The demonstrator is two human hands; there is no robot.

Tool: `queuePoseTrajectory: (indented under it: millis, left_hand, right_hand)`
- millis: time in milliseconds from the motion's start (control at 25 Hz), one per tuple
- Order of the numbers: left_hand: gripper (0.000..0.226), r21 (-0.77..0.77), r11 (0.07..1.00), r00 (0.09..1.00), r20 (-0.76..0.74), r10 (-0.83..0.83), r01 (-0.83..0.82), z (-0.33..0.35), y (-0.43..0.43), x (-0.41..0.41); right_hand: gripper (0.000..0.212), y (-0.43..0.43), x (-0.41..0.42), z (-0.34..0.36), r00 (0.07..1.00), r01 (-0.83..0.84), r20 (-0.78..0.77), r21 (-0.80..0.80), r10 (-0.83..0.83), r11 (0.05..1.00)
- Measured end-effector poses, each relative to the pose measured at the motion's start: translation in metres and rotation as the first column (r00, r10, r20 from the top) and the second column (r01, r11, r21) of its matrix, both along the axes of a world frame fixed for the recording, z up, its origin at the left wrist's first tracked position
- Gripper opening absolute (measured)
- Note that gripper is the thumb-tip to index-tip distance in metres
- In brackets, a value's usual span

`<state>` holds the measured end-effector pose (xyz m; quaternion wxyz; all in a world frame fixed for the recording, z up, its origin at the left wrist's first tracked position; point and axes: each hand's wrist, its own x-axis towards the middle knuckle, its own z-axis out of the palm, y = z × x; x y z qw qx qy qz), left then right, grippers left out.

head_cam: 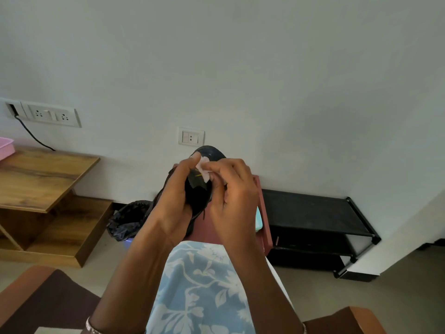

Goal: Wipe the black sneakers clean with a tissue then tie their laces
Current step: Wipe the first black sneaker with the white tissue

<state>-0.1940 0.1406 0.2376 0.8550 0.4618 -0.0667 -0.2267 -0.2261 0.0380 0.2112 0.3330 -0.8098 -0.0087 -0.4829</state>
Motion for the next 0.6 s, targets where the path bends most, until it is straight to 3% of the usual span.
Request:
queuePoseTrajectory:
  millis: [200, 440, 600]
  left_hand:
    - [0.052, 0.016, 0.999, 0.998, -0.026, 0.050, -0.050, 0.000, -0.004, 0.005]
    - [0.060, -0.041, 0.999, 0.995, -0.096, -0.019, 0.015, 0.003, -0.003, 0.002]
    - [0.062, -0.132, 0.990, 0.990, -0.133, 0.037, -0.055, 0.005, 0.000, 0.004]
  right_hand:
    - [0.017, 0.014, -0.012, -0.012, 0.995, -0.064, 0.084, 0.075, 0.058, 0.995]
    - [0.017, -0.006, -0.006, -0.003, 0.977, 0.149, 0.155, 0.002, -0.147, 0.989]
    - [0.016, 0.007, -0.008, -0.011, 0.982, 0.100, 0.159, 0.004, -0.099, 0.995]
